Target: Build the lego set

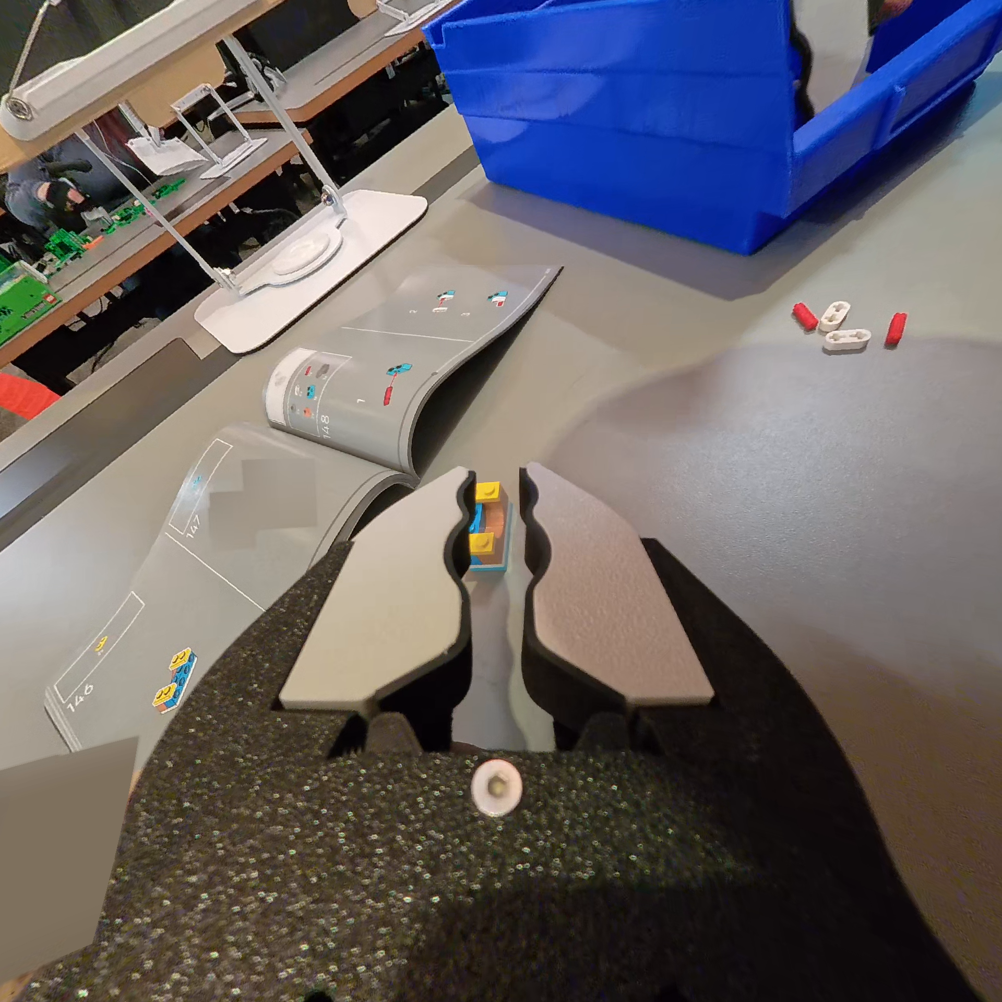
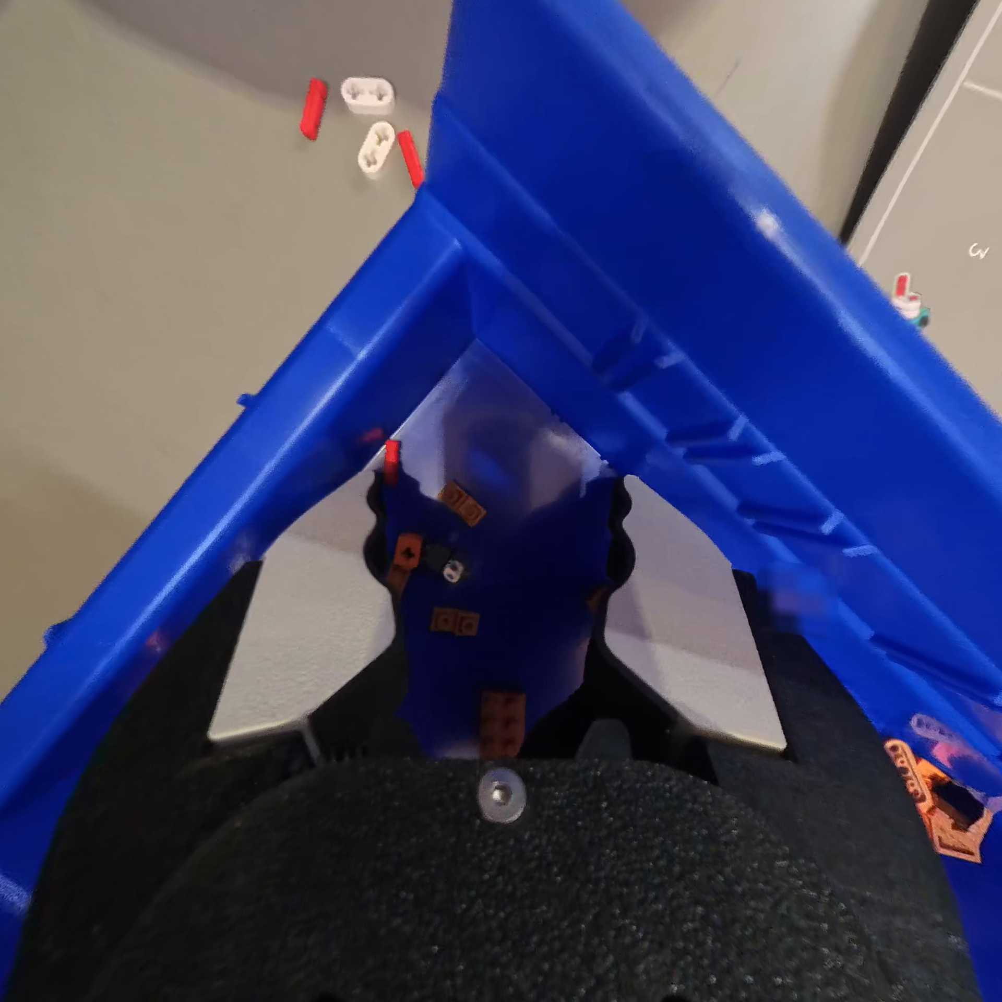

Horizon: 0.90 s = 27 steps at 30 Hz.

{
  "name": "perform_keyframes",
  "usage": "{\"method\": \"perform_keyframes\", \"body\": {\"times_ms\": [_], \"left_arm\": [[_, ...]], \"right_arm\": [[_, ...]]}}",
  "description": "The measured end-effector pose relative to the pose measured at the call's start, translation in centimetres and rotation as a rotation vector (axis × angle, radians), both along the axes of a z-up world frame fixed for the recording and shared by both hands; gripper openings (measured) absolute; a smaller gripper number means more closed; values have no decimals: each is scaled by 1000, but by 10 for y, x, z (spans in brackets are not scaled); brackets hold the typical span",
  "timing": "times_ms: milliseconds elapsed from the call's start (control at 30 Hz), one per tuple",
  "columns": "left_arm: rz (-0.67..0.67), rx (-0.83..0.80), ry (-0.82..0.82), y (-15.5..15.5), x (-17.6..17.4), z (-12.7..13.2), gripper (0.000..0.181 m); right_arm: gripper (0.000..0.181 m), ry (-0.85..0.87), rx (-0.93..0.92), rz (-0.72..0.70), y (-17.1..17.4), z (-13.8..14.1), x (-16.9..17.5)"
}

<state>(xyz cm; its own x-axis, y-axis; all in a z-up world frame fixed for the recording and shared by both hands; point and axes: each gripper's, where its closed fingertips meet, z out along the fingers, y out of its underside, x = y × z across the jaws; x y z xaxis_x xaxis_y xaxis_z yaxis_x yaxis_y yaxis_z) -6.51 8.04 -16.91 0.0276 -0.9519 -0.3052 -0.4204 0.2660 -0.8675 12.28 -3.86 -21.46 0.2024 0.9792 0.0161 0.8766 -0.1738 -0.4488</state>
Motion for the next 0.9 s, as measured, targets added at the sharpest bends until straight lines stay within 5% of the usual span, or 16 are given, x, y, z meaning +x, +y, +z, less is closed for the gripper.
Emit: {"method": "perform_keyframes", "body": {"times_ms": [167,567,900], "left_arm": [[-3,9,5,-1,0,-1,15],[-4,25,17,-1,1,-2,15],[-9,26,12,-2,1,-2,15]], "right_arm": [[76,-46,31,-88,12,2,12],[35,10,23,303,-30,7,-9],[5,12,-60,359,-34,1,-15]]}}
